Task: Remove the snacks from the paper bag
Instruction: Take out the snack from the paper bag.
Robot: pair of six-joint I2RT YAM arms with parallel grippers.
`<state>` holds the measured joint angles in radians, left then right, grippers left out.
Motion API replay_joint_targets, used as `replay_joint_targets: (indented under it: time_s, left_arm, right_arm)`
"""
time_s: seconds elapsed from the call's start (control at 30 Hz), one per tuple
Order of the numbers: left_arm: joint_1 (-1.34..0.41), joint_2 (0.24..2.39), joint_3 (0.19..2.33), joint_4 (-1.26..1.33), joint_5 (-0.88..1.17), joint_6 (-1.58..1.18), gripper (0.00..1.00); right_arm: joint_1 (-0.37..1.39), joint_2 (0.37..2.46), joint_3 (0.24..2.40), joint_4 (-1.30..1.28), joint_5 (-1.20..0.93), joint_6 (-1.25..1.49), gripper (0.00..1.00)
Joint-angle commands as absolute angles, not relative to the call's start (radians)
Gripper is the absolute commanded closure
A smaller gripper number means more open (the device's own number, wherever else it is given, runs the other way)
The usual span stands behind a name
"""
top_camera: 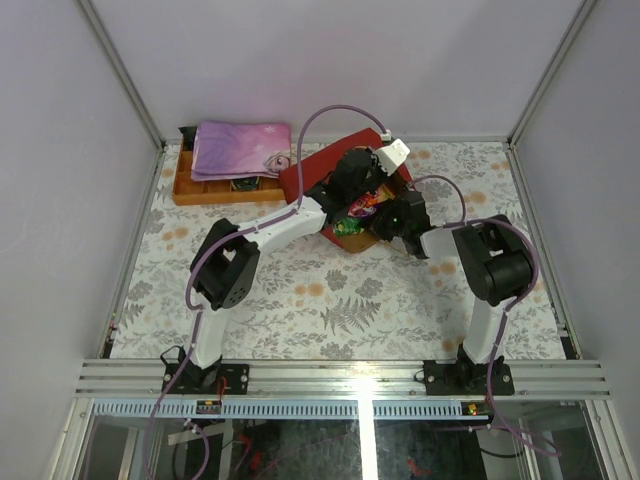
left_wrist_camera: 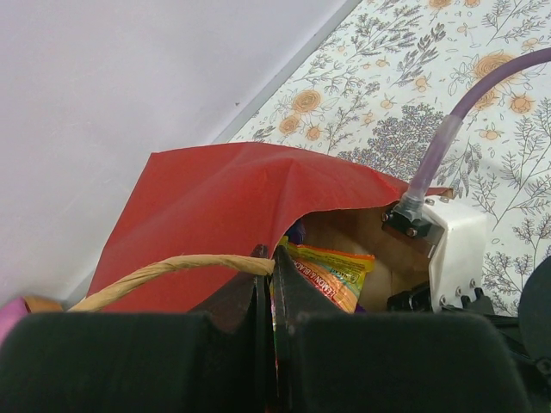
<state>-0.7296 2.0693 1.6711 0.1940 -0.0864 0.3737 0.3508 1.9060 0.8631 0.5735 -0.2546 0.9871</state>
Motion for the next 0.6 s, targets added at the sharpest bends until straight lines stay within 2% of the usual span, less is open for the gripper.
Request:
replay_joint_targets:
  time_s: [0.0,0.13,0.23,0.47,0.57]
  left_arm:
    - [-0.729,2.079,1.677,0.229,-0.116,0.351,1.0]
    - [-0.73,2.084,1.674,0.227,-0.125,0.35,1.0]
    - [-0.73,2.081,1.667,0.23,-0.143,0.355,1.0]
    - [-0.719,2.058,1.666,0.234,-0.155,0.36,1.0]
    - [-0.709,2.043,1.666,0.225,-0.159,0.358,1.0]
  right_arm:
    - [0.351,1.816,0.855,0.562,-0.254,0.958,0.99]
    - [0.351,1.683,0.789,0.491,-0.318,0.923,1.0]
    - [0.351,1.568,0.78,0.344,-0.376,0.865,1.0]
    - [0.301,1.409,0.872,0.007,-0.643,0.701,1.0]
    - [0.227,1.318,0.874,-0.125,-0.669,0.643,1.0]
